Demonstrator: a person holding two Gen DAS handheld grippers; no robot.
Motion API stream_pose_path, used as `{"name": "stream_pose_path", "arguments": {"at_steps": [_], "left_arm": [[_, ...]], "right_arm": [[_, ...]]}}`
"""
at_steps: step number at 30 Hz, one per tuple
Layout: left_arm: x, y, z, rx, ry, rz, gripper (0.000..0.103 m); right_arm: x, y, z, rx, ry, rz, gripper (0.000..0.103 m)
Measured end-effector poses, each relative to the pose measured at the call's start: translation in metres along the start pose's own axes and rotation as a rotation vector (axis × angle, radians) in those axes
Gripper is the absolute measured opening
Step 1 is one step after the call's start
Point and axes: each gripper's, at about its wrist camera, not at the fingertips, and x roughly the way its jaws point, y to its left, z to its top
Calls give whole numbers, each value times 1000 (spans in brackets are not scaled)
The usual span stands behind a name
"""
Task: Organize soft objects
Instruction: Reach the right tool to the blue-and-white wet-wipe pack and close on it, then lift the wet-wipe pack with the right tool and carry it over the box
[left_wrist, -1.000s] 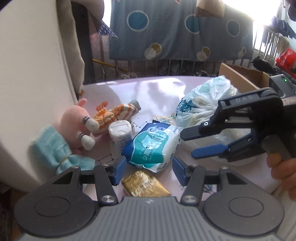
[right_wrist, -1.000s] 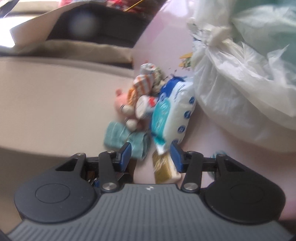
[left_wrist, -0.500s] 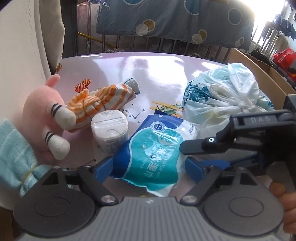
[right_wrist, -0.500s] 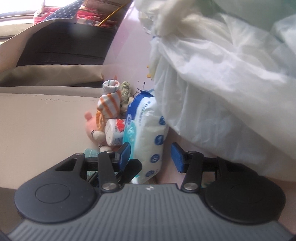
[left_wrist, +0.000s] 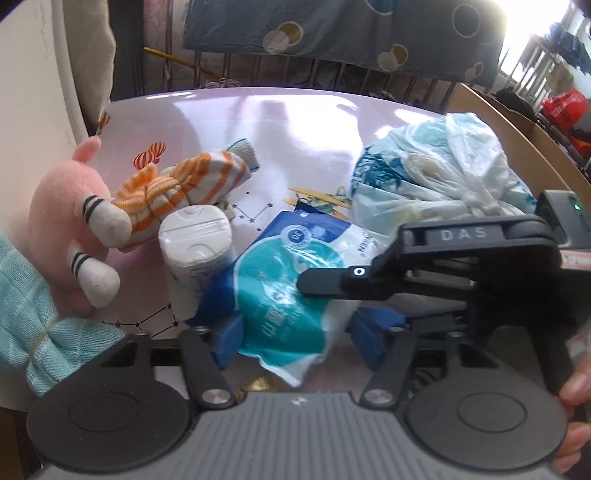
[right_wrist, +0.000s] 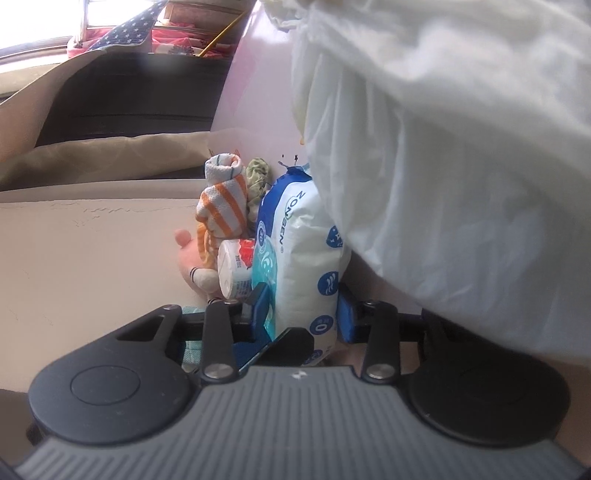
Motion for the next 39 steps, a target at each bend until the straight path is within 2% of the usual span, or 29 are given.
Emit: {"name": "stream_pose_path", "arguments": {"at_steps": [5,8,10,12,15,18,22,26,39], "left_arm": [[-12,-6,-2,5,-6,-9,49],[-19,-4,-4,-14,-8,-23,50],[-24,-3,-4,-10,-20,-6,60],[-25,-1,-4,0,-21,7,76],[-17,5,2,18,6,-16,86],[-4,12,8,11,47,-50,90],[9,14,16,30,86,-72,92],[11,9,19,91,84,-73,93],[33,-5,20,178,113,-37,95]], "right_arm": [[-11,3,-5,-10,0,9,29],[-17,0,-8,-2,7,6,28],[-25,-4,-9,-3,10,6,28],[-31,-8,-10,0,17,8,28],[-38,-15,-8,17,36,17,28],[-37,-20,-5,41,51,27,30],[-38,-28,0,60,47,25,32],[-35,-28,3,51,50,26,32],[-30,-32,8,63,67,39,31]]}}
